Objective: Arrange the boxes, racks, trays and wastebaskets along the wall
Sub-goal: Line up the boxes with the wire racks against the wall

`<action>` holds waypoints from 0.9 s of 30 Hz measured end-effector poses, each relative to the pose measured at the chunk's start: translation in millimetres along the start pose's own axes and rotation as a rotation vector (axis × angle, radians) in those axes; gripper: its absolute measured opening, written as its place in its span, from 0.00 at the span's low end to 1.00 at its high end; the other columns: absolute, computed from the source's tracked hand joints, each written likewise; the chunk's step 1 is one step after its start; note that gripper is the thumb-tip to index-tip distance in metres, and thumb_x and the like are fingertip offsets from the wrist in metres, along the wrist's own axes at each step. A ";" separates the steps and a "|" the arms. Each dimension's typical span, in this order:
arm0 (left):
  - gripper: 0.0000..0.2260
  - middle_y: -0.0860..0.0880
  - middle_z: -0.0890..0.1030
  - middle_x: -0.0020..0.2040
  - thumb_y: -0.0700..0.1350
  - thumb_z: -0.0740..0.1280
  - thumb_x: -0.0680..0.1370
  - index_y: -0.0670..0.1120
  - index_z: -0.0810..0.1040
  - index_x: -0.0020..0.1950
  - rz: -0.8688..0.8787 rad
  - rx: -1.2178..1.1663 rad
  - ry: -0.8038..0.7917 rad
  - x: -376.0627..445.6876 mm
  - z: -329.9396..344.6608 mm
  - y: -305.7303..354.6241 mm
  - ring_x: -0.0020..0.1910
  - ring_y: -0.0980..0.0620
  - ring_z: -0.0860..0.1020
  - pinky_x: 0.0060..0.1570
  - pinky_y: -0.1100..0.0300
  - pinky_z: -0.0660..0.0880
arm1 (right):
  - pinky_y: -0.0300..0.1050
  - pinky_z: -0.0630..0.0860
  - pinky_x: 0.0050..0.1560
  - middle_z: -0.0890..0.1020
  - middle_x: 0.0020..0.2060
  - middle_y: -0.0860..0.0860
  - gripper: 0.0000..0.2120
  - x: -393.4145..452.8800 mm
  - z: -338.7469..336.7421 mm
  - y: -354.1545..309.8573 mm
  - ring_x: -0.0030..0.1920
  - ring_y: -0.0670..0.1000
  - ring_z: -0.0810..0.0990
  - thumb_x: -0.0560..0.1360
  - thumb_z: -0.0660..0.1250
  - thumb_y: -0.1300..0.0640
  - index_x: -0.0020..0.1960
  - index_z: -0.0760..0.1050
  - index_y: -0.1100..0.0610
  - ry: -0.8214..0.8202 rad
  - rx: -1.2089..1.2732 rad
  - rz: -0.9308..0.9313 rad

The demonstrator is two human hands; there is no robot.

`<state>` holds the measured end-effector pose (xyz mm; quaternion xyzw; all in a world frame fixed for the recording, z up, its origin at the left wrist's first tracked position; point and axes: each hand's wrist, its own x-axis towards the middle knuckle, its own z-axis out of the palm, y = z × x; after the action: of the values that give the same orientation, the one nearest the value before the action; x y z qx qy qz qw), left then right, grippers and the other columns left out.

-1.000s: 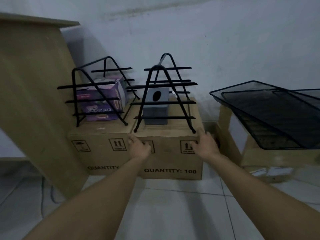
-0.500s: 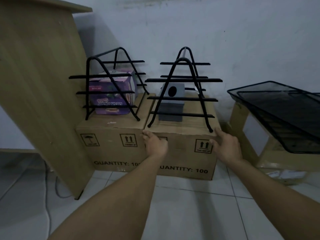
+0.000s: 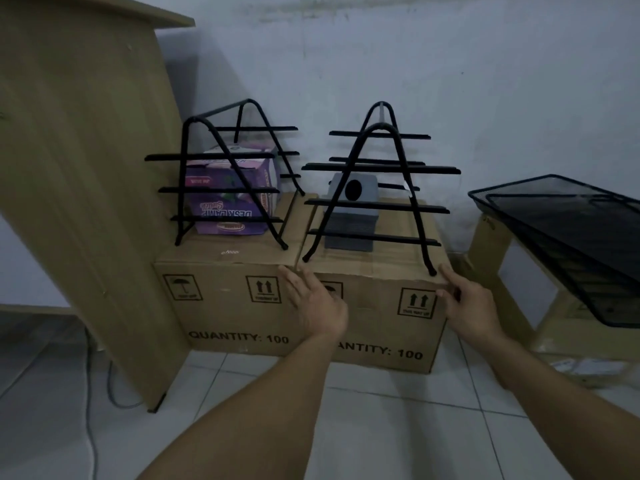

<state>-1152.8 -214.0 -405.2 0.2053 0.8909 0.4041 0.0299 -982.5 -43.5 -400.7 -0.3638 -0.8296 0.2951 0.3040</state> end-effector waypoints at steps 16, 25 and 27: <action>0.42 0.34 0.32 0.76 0.42 0.63 0.78 0.41 0.33 0.78 0.107 0.189 -0.063 0.1 -6.6 -14.0 0.78 0.39 0.41 0.78 0.49 0.47 | 0.38 0.68 0.61 0.79 0.63 0.54 0.23 8.0 -5.9 -3.9 0.63 0.53 0.76 0.78 0.66 0.64 0.73 0.69 0.56 -0.073 -0.016 0.054; 0.33 0.40 0.40 0.80 0.40 0.60 0.79 0.51 0.50 0.80 0.042 -0.016 0.117 -0.5 -7.0 -7.4 0.78 0.39 0.48 0.76 0.44 0.54 | 0.42 0.75 0.56 0.79 0.60 0.42 0.28 3.0 -4.2 -2.0 0.61 0.46 0.77 0.73 0.72 0.55 0.71 0.69 0.44 -0.092 0.263 0.258; 0.31 0.42 0.38 0.80 0.43 0.59 0.80 0.55 0.49 0.80 0.011 0.015 0.108 7.3 -12.4 -11.6 0.78 0.37 0.46 0.75 0.40 0.56 | 0.52 0.74 0.63 0.77 0.64 0.46 0.32 13.0 -2.3 1.4 0.64 0.51 0.76 0.71 0.71 0.47 0.73 0.67 0.46 -0.050 0.431 0.421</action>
<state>-1166.2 -226.8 -404.5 0.1883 0.8930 0.4081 -0.0219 -987.5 -31.9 -396.4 -0.4476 -0.6613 0.5298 0.2858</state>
